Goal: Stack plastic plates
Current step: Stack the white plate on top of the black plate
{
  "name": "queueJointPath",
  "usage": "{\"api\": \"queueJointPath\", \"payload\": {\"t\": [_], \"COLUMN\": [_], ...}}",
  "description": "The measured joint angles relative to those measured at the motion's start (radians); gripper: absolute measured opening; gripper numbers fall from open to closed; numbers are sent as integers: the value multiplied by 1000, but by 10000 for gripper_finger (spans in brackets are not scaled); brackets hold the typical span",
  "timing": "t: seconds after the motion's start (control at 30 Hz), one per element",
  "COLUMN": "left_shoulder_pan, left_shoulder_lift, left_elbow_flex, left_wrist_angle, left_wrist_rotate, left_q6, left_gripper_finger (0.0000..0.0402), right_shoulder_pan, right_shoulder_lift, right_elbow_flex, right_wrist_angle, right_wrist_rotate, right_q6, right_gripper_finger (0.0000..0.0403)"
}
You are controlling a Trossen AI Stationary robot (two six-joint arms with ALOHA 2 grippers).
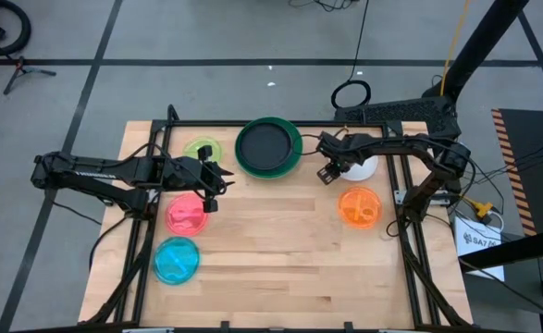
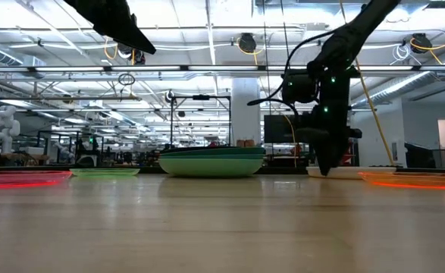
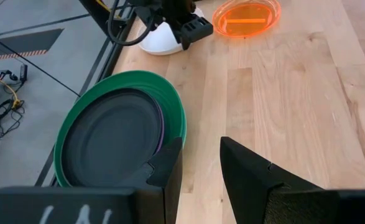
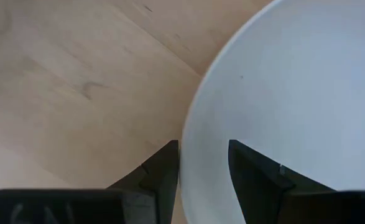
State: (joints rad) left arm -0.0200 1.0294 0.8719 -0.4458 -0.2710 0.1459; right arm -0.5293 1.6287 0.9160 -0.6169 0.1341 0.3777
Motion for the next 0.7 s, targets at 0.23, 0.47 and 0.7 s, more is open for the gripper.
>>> {"api": "queueJointPath", "payload": {"t": [0.23,0.47,0.7], "left_shoulder_pan": [0,0,0], "left_shoulder_lift": [0,0,0], "left_elbow_flex": [0,0,0], "left_wrist_angle": [0,0,0], "left_wrist_rotate": [0,0,0], "left_q6": [1,7,7], "left_gripper_finger": [115,115,115], "right_shoulder_pan": [7,15,24], "right_shoulder_lift": [-2,-2,-37], "right_elbow_flex": [-38,-39,-40], "right_wrist_angle": [68,68,36], "right_wrist_rotate": [0,-2,2], "right_q6": [-23,-22,-27], "right_gripper_finger": [120,43,12]}}
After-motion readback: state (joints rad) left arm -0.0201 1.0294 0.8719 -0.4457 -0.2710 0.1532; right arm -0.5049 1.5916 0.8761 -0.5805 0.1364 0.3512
